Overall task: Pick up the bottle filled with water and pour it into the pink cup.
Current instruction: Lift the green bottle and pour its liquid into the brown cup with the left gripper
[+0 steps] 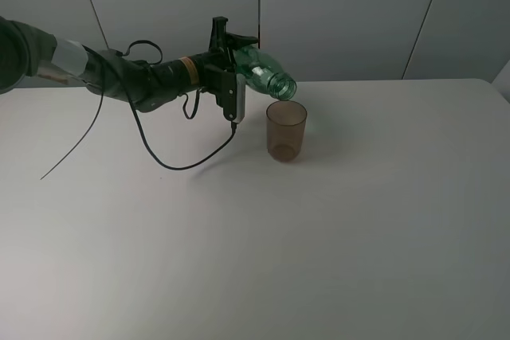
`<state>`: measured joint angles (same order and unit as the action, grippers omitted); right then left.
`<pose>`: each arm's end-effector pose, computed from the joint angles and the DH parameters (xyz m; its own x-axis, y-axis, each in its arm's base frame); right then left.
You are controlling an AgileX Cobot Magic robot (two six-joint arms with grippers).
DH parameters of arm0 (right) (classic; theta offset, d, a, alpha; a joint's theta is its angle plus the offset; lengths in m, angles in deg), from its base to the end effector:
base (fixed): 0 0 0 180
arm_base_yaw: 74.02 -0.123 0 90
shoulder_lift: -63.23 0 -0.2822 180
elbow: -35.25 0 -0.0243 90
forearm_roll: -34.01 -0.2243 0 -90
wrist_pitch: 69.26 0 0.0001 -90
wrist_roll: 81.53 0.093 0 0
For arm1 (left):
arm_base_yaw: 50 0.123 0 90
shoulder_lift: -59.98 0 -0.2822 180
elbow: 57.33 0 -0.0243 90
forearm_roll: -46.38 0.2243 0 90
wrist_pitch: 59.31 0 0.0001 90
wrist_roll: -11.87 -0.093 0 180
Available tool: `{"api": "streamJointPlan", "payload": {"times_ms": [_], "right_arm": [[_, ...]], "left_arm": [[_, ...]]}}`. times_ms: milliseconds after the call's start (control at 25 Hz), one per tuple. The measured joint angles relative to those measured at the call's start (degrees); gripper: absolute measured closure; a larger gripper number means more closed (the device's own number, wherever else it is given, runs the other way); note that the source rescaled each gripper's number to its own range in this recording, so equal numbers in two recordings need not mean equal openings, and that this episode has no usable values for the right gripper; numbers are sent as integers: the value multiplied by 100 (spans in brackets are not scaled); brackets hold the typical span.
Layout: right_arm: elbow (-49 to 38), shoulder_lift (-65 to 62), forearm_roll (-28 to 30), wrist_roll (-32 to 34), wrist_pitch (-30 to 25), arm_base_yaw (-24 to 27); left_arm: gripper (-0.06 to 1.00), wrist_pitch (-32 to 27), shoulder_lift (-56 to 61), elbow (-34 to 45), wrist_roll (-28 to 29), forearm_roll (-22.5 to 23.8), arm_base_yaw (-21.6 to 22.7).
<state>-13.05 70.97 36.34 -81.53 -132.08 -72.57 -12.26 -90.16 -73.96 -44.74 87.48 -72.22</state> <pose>-0.0259 -0.0027 0.2615 -0.4832 -0.0063 -0.8755 0.0480 0.9983 -0.0337 0.4510 -0.2325 0.1202 0.7713 0.6308 -0.0842 0.1089 -0.0005 0.9941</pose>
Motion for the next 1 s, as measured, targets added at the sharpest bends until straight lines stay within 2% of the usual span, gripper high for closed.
{"api": "streamJointPlan", "payload": {"times_ms": [440,1000], "right_arm": [[0,0,0,0,0,0],[0,0,0,0,0,0]], "left_arm": [[92,-150,-9,-108,-335,-22,-9],[92,-175,-9,-224,-399,-22,-9]]}}
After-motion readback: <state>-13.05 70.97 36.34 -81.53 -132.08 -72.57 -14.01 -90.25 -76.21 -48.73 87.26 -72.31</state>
